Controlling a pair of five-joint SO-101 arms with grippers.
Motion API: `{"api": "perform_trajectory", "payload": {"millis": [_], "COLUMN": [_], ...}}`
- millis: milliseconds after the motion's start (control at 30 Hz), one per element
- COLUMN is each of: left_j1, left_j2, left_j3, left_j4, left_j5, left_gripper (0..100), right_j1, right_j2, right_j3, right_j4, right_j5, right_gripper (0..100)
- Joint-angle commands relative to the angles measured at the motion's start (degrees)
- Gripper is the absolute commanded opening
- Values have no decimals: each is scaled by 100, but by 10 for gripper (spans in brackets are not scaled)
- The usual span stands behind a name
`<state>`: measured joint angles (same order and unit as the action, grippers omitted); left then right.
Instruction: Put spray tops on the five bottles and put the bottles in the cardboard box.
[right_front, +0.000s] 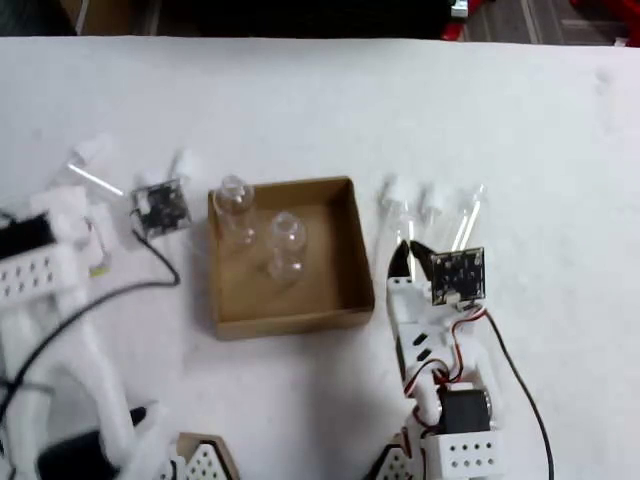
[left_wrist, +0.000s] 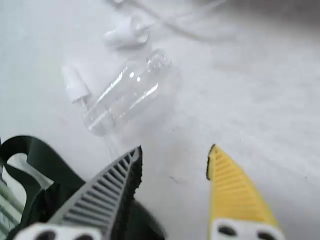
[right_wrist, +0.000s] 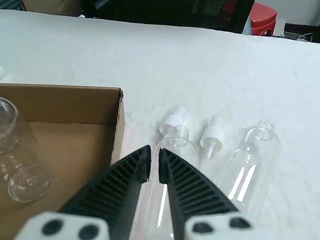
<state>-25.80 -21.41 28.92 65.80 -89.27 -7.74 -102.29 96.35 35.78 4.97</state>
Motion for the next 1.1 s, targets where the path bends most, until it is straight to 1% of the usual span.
{"api": "perform_trajectory", "payload": {"millis": [0,200,300,467,733,900,1067], "left_j1": [374,444,453,462,470,470,549], "left_j2": [971,2492,3002,3644,4207,4444,4769], "left_j3": [-809,-2066,-2593,-3138,-3429,-3420,-3429], "left_j4": [-211,-185,9,9,-18,-431,-615], "left_j5": [-62,-35,123,141,132,149,158], "left_gripper": [203,203,203,203,203,203,199], "right_j1": [-22,-22,-22,-22,-22,-22,-22], "right_j2": [13,13,13,13,13,13,13], "right_j3": [53,53,53,53,53,53,53], "right_j4": [13,4,4,4,4,4,4], "right_j5": [-44,-44,-44,-44,-35,-35,-35], "right_gripper": [19,19,19,19,19,19,19]}}
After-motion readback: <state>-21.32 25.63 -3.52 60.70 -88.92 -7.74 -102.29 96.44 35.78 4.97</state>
